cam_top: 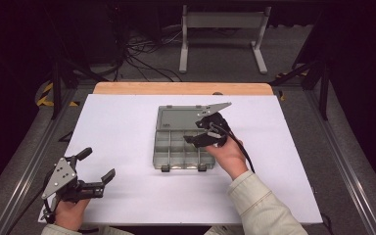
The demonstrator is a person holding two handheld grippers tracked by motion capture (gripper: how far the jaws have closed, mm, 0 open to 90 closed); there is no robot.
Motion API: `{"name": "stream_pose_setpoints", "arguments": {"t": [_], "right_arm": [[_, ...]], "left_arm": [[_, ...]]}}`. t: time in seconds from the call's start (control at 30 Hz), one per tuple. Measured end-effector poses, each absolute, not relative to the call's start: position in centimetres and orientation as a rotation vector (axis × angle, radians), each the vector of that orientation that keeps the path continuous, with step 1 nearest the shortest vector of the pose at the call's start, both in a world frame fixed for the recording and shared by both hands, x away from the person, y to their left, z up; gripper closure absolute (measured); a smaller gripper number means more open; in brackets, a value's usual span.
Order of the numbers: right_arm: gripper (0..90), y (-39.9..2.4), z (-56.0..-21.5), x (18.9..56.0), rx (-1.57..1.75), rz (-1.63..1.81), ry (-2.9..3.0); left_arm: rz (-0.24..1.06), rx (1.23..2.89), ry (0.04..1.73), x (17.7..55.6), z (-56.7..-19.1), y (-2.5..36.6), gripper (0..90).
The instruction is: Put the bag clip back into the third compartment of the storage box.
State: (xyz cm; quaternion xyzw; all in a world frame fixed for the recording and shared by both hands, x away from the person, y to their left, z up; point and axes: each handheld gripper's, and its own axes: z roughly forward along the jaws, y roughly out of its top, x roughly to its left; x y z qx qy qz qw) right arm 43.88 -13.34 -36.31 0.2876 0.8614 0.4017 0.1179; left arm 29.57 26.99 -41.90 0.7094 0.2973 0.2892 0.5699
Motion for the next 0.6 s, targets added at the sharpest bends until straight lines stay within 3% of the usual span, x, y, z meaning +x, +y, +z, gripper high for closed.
{"name": "stream_pose_setpoints", "arguments": {"t": [0.37,0.6], "right_arm": [[23.0,-13.8,-34.3,41.7,0.776,1.209,2.509],[10.5,-14.4,-33.4,40.3,0.754,1.182,2.479]], "left_arm": [[0.679,1.658,0.699,29.6,-41.9,27.0,0.8],[0.678,1.657,0.697,29.5,-41.9,27.0,0.8]]}}
